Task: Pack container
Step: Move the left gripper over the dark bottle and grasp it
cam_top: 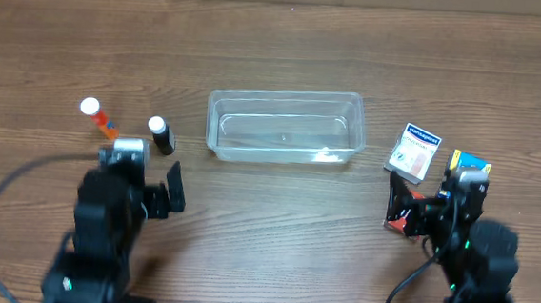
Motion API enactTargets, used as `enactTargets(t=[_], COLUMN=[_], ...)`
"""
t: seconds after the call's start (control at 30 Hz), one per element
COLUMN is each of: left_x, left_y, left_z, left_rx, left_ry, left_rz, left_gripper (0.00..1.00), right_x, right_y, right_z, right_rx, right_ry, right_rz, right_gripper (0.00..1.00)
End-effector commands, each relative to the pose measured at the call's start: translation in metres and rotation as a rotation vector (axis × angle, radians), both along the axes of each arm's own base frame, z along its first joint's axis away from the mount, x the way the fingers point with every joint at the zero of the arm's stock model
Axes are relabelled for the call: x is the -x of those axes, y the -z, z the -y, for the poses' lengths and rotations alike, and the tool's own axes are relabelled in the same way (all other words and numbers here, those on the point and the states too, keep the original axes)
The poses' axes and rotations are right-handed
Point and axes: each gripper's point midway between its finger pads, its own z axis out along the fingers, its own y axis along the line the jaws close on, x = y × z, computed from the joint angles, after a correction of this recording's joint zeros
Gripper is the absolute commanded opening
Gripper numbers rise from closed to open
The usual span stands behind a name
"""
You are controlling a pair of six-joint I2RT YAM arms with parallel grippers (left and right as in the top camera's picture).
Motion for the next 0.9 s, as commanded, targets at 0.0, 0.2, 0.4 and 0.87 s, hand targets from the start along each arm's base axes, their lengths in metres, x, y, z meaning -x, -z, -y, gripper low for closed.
enactTargets(t=[0.0, 0.2, 0.4, 0.87], left_x=[-0.016, -0.007, -0.027, -0.116], left_y=[-0.035, -0.048, -0.056, 0.064], left_z=[0.001, 0.014, 0.018, -0.011], left_rx=[-0.008, 0.021, 0.047, 0.042], left_ry=[-0.006, 0.045, 0.032, -0.116], left_rz=[-0.159, -0.471, -0.536, -0.842], left_gripper=[1.0, 1.0, 1.0, 1.0], right_x=[-0.009, 0.003, 0.0, -0.003], right_y=[-0.027, -0.008, 0.013, 0.016], right_z=[-0.001, -0.002, -0.006, -0.007], right_rx=[-0.031, -0.001, 0.0, 0.001], right_ry=[0.023, 0.031, 0.017, 0.018], right_rz=[-0.151, -0.582, -0.75, -0.761], right_gripper=[1.0, 1.0, 1.0, 1.0])
